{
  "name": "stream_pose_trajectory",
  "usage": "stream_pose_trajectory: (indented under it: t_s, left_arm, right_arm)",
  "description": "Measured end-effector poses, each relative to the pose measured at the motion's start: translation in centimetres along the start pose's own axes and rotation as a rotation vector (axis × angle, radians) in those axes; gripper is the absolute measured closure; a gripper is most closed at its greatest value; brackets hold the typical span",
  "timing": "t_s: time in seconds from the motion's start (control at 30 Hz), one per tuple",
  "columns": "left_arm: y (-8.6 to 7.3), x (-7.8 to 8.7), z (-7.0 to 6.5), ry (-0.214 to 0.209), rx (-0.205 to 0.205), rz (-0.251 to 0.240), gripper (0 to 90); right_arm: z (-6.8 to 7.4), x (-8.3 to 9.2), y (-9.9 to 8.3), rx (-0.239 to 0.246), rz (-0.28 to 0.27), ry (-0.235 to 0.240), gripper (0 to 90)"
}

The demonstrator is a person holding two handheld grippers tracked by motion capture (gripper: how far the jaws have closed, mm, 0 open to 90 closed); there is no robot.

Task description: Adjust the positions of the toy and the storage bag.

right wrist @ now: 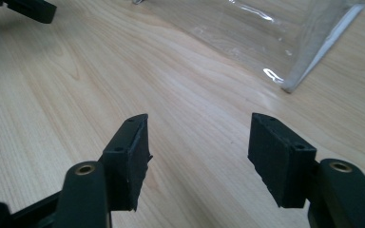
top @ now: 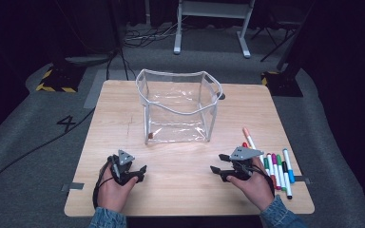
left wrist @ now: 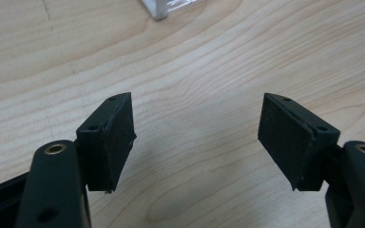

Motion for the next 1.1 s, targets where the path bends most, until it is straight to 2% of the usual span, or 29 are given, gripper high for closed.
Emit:
stream_pose_trajectory:
  t_s: [0.17, 0.2, 0.3, 0.4, 0.43, 0.47, 0.5, 0.53, 0.63, 0.67, 0.7, 0.73, 0.77, 0.8, 0.87, 0.97, 1.0, 1.03, 1.07, 1.1]
  left_arm:
    - [1.5, 1.1, 0.2, 0.009, -0.021, -0.032, 26.9]
    - [1.8, 1.6, 0.4, 0.005, -0.023, -0.047, 26.9]
    - [2.7, 2.3, 0.9, -0.03, 0.007, -0.085, 27.4]
    - [3.5, 2.6, 1.3, -0.027, 0.01, -0.08, 30.6]
    - [3.5, 2.6, 1.3, -0.027, 0.01, -0.08, 31.5]
    - [4.5, 2.7, 1.3, -0.033, 0.0, -0.084, 31.9]
    - [4.5, 2.7, 1.3, -0.033, 0.0, -0.084, 31.9]
    - [5.7, 2.7, 1.3, -0.037, -0.021, -0.098, 31.9]
    - [7.3, 2.4, 1.5, -0.027, -0.043, -0.114, 31.8]
    - [7.9, 2.2, 1.6, -0.032, -0.042, -0.122, 31.9]
    - [7.9, 2.2, 1.6, -0.032, -0.042, -0.122, 32.1]
    - [8.9, 1.8, 1.6, -0.047, -0.044, -0.133, 32.7]
    - [8.9, 1.8, 1.6, -0.047, -0.044, -0.133, 34.6]
    - [9.9, 1.1, 1.7, -0.064, -0.05, -0.135, 38.1]
    - [10.5, 0.4, 2.0, -0.061, -0.037, -0.128, 46.1]
    - [10.9, -0.3, 2.3, -0.05, -0.039, -0.119, 65.2]
    - [11.1, -0.7, 2.5, -0.05, -0.042, -0.111, 75.6]
    - [11.1, -0.7, 2.5, -0.05, -0.042, -0.111, 82.0]
    - [11.3, -0.7, 2.3, -0.055, -0.056, -0.101, 86.6]
    - [11.3, -0.7, 2.3, -0.055, -0.056, -0.101, 87.1]
  right_arm:
    - [-0.5, 0.9, 0.4, -0.017, 0.006, 0.006, 39.2]
    - [-0.9, 1.4, 0.7, -0.039, 0.004, 0.019, 39.1]
    - [-1.7, 2.0, 1.3, -0.051, -0.001, 0.014, 40.3]
    - [-2.9, 2.6, 2.3, -0.055, 0.002, -0.004, 42.0]
    - [-2.9, 2.6, 2.3, -0.055, 0.002, -0.004, 42.0]
    - [-3.9, 2.9, 3.1, -0.062, 0.001, -0.019, 43.2]
    - [-3.9, 2.9, 3.1, -0.062, 0.001, -0.019, 43.2]
    - [-5.0, 3.1, 3.7, -0.079, 0.0, -0.033, 44.6]
    - [-7.3, 3.0, 5.1, -0.111, -0.011, -0.054, 46.3]
    - [-8.1, 2.9, 5.6, -0.117, -0.014, -0.069, 46.3]
    - [-8.1, 2.9, 5.6, -0.117, -0.014, -0.069, 46.3]
    - [-9.4, 2.6, 6.5, -0.135, -0.02, -0.082, 47.7]
    - [-9.7, 2.3, 6.9, -0.139, -0.022, -0.075, 49.1]
    - [-9.8, 1.8, 7.4, -0.144, -0.022, -0.059, 50.2]
    - [-9.8, 0.9, 8.1, -0.131, -0.009, -0.037, 53.4]
    - [-9.8, 0.1, 8.9, -0.114, -0.011, -0.03, 58.2]
    - [-9.9, -0.5, 9.6, -0.097, -0.007, -0.029, 65.5]
    - [-9.9, -0.7, 9.7, -0.098, 0.004, -0.015, 71.1]
    - [-9.8, -0.9, 9.8, -0.093, 0.009, -0.001, 78.1]
    - [-9.8, -0.9, 9.8, -0.093, 0.009, -0.001, 78.1]
Point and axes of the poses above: each handheld gripper's, and its own axes: x roughly backward along the jaws, y roughly out of its top, z roughly to its left, the point moved 7 cm from there along -x, roughly forward along the jaws, and after that the axes turned 13 degrees about z, right-handed, at the moved point
